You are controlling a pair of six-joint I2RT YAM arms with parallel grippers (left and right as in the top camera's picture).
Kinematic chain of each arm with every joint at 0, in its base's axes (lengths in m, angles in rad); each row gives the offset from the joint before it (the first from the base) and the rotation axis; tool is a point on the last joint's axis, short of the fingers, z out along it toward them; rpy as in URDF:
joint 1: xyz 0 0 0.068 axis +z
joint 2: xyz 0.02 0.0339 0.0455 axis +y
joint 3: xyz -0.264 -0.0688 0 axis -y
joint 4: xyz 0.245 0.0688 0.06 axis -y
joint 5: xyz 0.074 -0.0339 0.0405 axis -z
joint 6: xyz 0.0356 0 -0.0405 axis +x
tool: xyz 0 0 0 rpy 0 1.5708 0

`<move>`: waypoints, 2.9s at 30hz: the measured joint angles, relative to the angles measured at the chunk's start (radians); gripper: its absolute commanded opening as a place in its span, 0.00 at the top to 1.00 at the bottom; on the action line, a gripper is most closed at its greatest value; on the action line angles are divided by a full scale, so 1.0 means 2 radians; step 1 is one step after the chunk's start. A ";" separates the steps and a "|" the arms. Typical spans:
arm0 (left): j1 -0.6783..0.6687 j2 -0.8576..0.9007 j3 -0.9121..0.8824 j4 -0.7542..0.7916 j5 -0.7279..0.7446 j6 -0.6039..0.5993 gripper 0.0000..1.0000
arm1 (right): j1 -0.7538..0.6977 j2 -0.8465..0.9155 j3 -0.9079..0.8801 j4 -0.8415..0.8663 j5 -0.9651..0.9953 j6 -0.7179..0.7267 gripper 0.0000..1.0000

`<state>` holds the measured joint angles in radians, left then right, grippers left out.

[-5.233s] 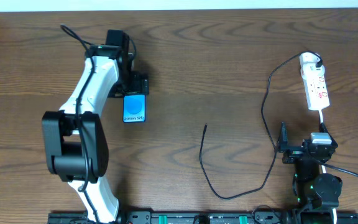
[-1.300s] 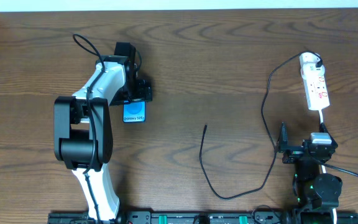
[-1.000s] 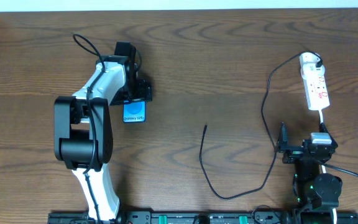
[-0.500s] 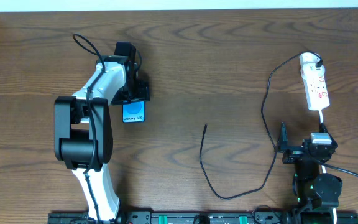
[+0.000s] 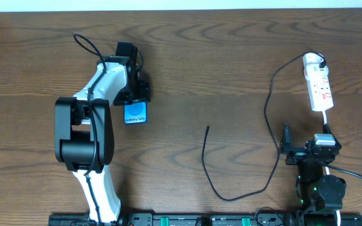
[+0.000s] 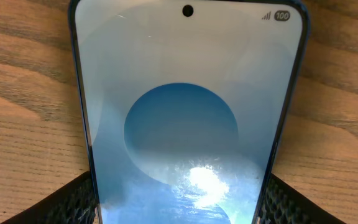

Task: Plug charger to phone and switch on socket
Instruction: 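Close the left gripper on the phone's top end, then lift the phone and tilt it upright with the left gripper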

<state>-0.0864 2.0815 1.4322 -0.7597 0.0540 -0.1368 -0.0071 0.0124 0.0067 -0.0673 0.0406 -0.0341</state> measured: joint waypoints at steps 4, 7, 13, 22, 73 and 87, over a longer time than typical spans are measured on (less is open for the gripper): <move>0.000 0.000 0.000 0.000 0.000 0.000 0.40 | 0.000 0.000 0.000 0.000 0.000 0.000 0.01; 0.000 0.000 0.000 0.000 0.000 0.000 0.47 | 0.000 0.000 0.000 0.000 0.000 0.000 0.01; 0.000 0.000 0.000 0.000 0.000 0.000 0.66 | 0.000 0.000 0.000 0.000 0.000 0.000 0.01; 0.000 0.000 0.000 0.000 0.000 0.000 0.93 | 0.000 0.000 0.000 0.000 0.000 0.000 0.01; 0.000 -0.014 0.069 -0.071 0.020 0.002 0.93 | 0.000 0.000 0.000 0.000 0.000 0.000 0.01; 0.000 -0.077 0.071 -0.075 0.209 -0.035 0.93 | 0.000 0.000 0.000 0.000 0.000 0.000 0.01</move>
<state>-0.0860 1.9270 1.5734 -0.9092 0.4721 -0.2062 -0.0071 0.0124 0.0067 -0.0673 0.0406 -0.0341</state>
